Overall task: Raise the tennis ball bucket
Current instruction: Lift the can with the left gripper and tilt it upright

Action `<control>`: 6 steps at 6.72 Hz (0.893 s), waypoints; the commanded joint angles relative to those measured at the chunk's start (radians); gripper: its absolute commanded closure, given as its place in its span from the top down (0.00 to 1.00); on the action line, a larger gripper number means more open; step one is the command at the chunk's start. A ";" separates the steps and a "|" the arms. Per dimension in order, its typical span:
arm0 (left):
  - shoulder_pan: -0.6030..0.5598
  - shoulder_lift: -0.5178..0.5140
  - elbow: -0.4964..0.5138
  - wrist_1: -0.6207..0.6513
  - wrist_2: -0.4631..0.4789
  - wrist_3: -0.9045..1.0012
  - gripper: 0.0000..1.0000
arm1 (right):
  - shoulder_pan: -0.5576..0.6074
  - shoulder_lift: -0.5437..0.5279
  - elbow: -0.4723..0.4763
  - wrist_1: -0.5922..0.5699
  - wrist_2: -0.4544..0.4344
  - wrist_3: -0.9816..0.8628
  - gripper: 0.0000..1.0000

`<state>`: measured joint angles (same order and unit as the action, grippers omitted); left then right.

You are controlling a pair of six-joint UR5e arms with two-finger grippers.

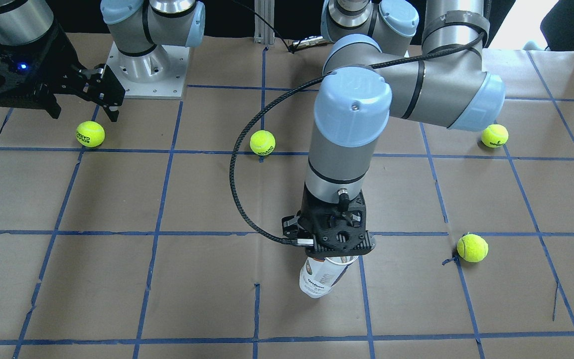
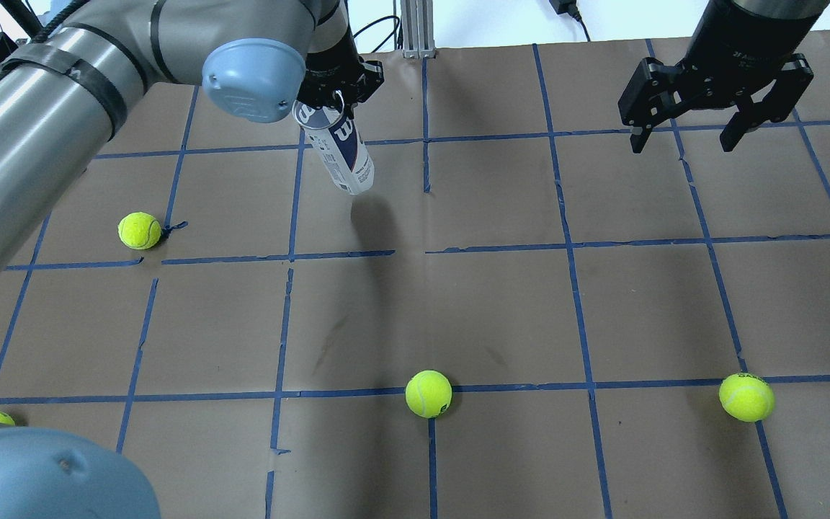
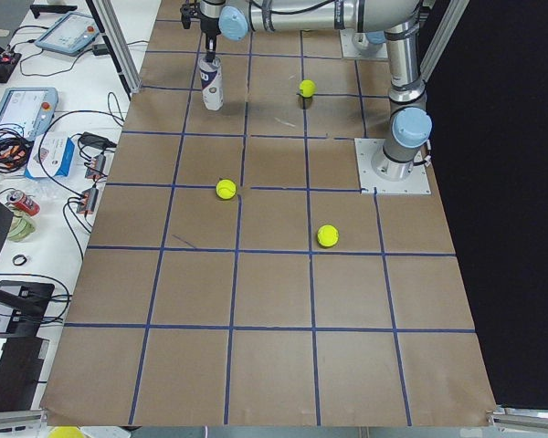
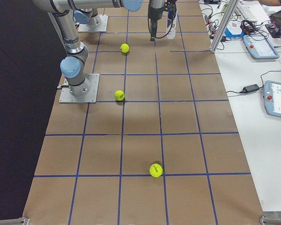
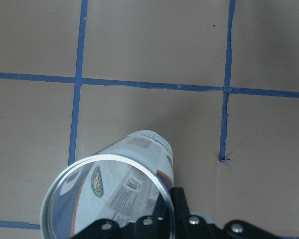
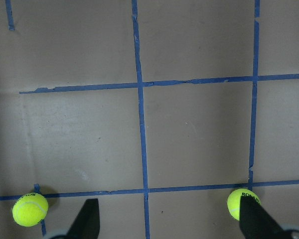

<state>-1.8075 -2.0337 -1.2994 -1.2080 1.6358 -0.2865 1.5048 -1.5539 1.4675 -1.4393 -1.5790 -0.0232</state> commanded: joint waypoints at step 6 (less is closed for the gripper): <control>-0.041 -0.065 0.078 -0.094 0.009 0.098 0.91 | 0.000 0.000 0.002 -0.001 0.005 0.002 1.00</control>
<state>-1.8484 -2.0956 -1.2219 -1.3014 1.6481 -0.1907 1.5048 -1.5539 1.4690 -1.4391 -1.5758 -0.0222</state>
